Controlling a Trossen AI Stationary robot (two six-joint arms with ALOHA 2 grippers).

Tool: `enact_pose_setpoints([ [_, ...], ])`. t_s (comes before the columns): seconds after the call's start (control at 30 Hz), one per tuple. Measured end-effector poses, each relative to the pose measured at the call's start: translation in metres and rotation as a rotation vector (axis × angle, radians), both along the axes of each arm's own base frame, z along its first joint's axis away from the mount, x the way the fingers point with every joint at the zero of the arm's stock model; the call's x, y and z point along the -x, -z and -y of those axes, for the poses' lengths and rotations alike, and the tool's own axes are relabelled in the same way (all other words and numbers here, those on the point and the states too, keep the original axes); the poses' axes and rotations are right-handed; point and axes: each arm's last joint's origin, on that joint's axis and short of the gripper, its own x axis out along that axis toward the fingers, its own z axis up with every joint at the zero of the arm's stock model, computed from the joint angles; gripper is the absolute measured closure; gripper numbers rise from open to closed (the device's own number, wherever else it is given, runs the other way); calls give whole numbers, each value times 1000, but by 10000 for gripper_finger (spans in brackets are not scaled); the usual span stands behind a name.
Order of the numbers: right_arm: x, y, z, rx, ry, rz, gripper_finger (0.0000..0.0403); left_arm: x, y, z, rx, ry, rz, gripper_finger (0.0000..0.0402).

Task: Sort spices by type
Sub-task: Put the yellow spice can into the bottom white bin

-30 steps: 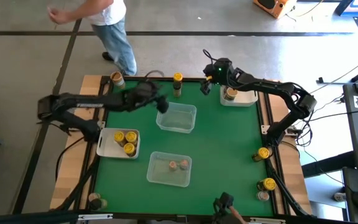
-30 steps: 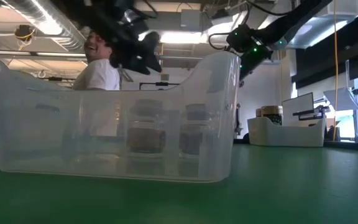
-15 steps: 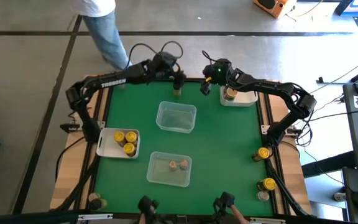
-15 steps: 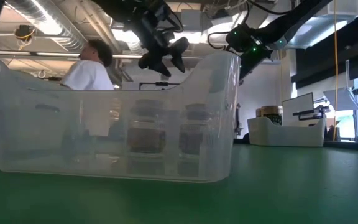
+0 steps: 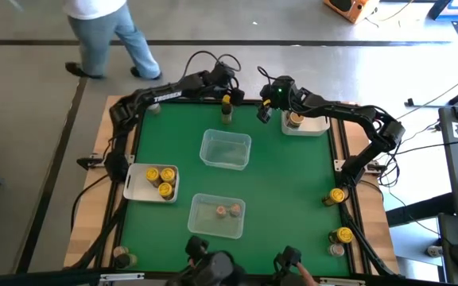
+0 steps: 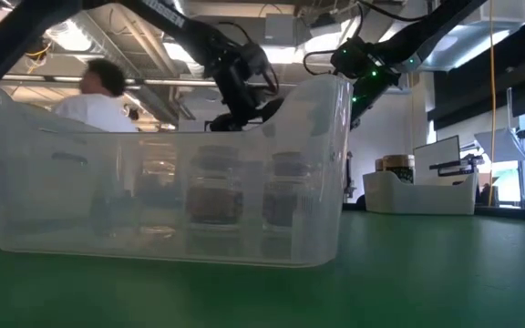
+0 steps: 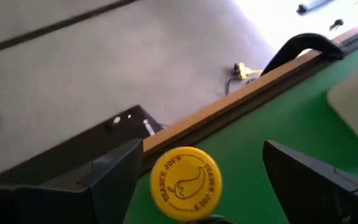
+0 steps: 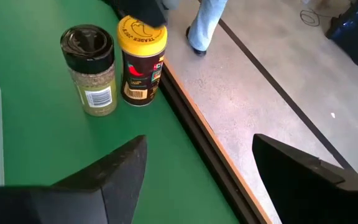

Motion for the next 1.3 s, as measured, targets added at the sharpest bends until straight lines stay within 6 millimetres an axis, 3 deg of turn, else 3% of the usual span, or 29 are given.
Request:
enact_pose_setpoints([
  [0.13, 0, 0, 0, 1, 0, 0, 111, -2, 5, -8, 9, -5, -20, 74],
  [0.53, 0, 0, 0, 2, -2, 6, 111, 1, 22, -4, 61, -34, -47, 74],
  [0.87, 0, 0, 0, -7, -5, 10, 111, -12, 64, -7, 124, 6, -66, 74],
  [1.0, 0, 0, 0, -6, -5, 12, 111, -12, 65, -9, 112, 13, -69, 74],
  [1.1, -1, -1, 0, -2, -4, 17, 111, -14, 63, -10, 87, 26, -55, 88],
  [1.3, -1, -1, 0, -1, -4, 21, 111, -15, 62, -10, 77, 33, -52, 153],
])
